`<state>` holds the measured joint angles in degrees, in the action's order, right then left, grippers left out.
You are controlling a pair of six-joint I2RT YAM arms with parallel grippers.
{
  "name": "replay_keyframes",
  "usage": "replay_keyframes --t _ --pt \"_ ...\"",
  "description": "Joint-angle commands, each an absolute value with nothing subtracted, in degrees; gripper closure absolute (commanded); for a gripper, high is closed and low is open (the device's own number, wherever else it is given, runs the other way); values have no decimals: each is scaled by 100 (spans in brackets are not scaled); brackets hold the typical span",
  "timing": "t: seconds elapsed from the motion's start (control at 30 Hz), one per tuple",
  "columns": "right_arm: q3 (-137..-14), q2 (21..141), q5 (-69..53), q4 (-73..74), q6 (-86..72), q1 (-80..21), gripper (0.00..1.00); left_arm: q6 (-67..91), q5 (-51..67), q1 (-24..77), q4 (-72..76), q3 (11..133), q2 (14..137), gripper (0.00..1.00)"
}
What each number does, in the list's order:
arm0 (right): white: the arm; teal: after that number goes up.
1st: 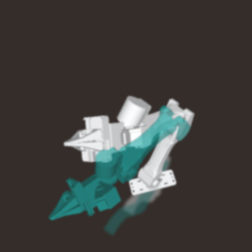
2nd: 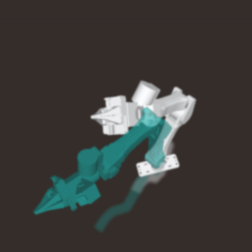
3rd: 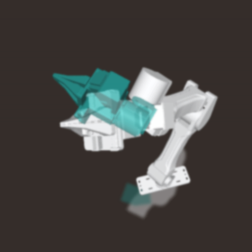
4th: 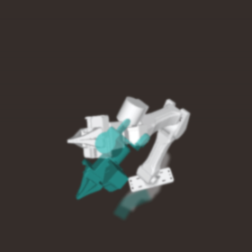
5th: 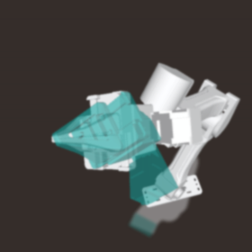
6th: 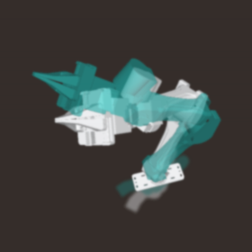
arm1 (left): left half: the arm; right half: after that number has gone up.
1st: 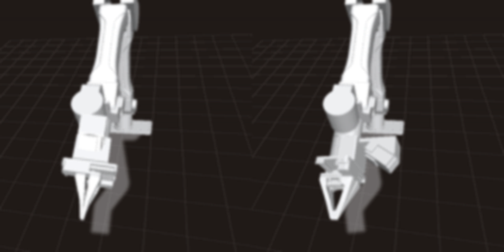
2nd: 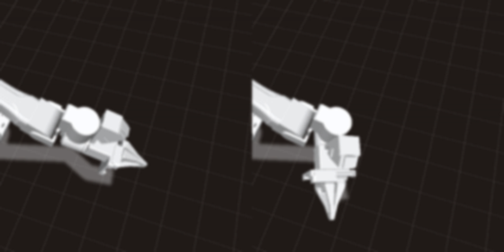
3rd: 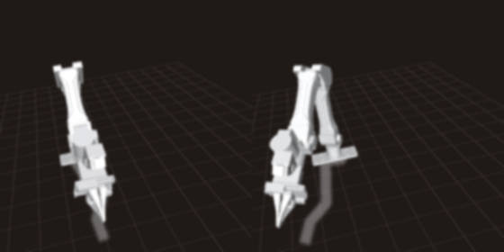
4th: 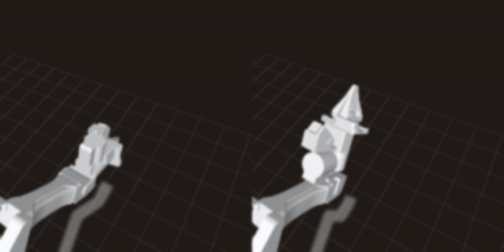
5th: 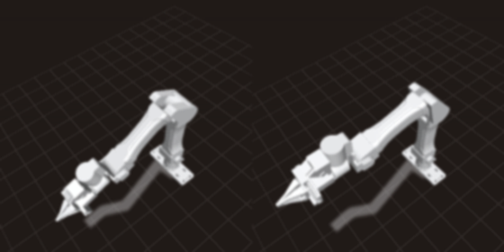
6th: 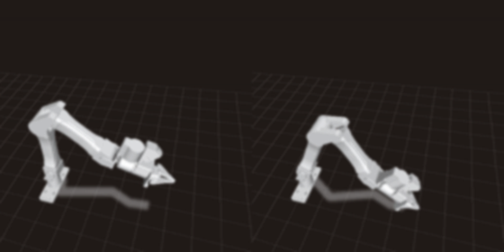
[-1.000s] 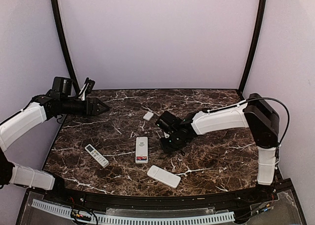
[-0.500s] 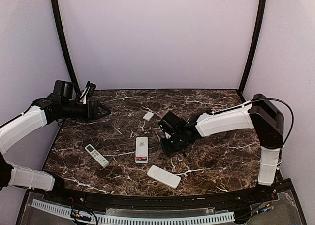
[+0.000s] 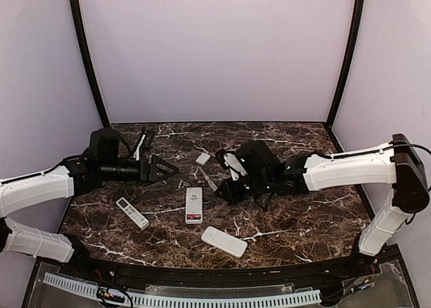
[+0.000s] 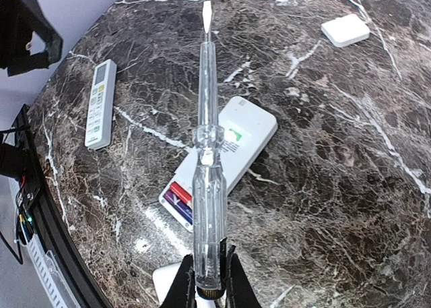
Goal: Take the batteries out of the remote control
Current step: Pick up the screwdriver from the center of the board.
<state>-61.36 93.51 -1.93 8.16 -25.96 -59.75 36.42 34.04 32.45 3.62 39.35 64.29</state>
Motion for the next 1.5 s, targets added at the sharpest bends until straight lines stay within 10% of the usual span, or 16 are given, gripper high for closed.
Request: replay_keyframes --t 0.0,0.5,1.47 --pt "-6183 9413 -146 317 -2229 -6294 100 4337 3489 3436 1303 3834 6556 23" --pt "-6681 9646 124 203 -1869 -6671 100 5372 3128 3448 2276 3331 6901 26" --pt "-6776 9830 382 242 -1828 -6816 100 5938 2980 3445 2732 3145 7046 100"
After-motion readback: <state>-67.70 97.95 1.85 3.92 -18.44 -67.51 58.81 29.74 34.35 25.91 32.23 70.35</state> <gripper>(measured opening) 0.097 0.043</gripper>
